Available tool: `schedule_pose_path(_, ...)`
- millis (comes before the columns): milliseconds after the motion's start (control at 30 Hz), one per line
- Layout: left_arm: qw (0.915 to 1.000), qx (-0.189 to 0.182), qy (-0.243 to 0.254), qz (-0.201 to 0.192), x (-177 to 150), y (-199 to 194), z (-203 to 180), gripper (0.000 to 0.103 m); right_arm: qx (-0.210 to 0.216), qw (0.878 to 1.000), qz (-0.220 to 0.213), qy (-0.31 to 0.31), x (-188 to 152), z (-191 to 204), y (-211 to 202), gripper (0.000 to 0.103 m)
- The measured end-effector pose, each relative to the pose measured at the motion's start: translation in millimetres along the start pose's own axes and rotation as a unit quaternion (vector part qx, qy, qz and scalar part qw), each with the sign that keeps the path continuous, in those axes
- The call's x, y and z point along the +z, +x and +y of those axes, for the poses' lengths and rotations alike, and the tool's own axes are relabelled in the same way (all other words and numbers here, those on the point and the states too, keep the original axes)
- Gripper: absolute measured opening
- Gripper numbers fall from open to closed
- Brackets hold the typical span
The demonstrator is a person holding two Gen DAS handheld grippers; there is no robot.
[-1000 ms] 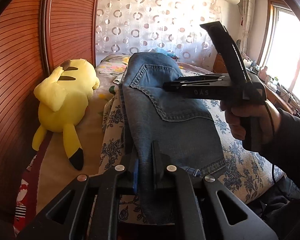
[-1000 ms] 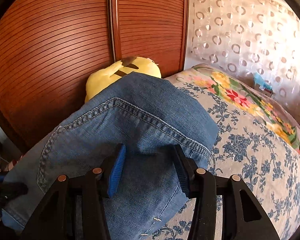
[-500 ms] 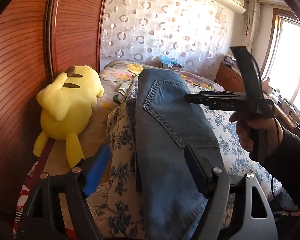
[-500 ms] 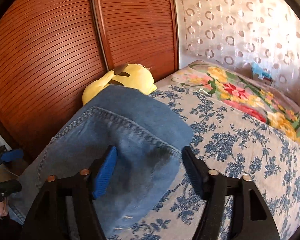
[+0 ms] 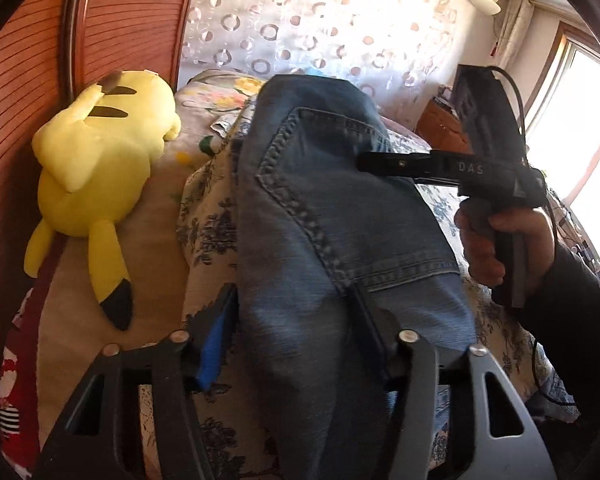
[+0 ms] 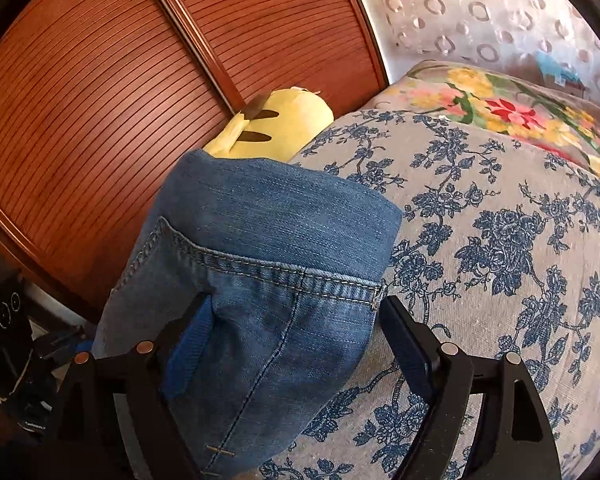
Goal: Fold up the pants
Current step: 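Fold the jeans in half with the left tool, lifting it over toward the right tool, then carry the folded jeans with the left tool beside the yellow plush and release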
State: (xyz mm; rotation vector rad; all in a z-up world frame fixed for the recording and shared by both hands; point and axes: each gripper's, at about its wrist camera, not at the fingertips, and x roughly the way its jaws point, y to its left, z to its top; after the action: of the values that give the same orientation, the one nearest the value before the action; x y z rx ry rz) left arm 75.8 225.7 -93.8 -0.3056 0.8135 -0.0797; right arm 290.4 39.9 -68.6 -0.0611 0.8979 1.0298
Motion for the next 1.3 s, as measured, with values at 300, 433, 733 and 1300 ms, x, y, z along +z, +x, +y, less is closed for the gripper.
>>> schedule_pose_path(300, 0.9998, -0.005, 0.012, -0.012, 3, -15, -3, 0.018, 0.037, 0.997, -0.005, -0.063, 19, 19, -1, 0.022)
schedule_pose_path(433, 0.9997, -0.001, 0.006, -0.024, 9, -18, -1, 0.016, 0.047, 0.994, -0.040, -0.090, 38, 38, -5, 0.020)
schedule_pose_path(733, 0.9974, 0.019, 0.002, -0.070, 73, -18, 15, 0.014, 0.043, 0.990, -0.095, -0.094, 83, 23, 9, 0.020)
schedule_pose_path(1300, 0.9967, 0.059, 0.055, -0.007, 145, 69, 12, 0.023, -0.039, 0.998, -0.042, 0.000, 122, -74, 77, 0.056)
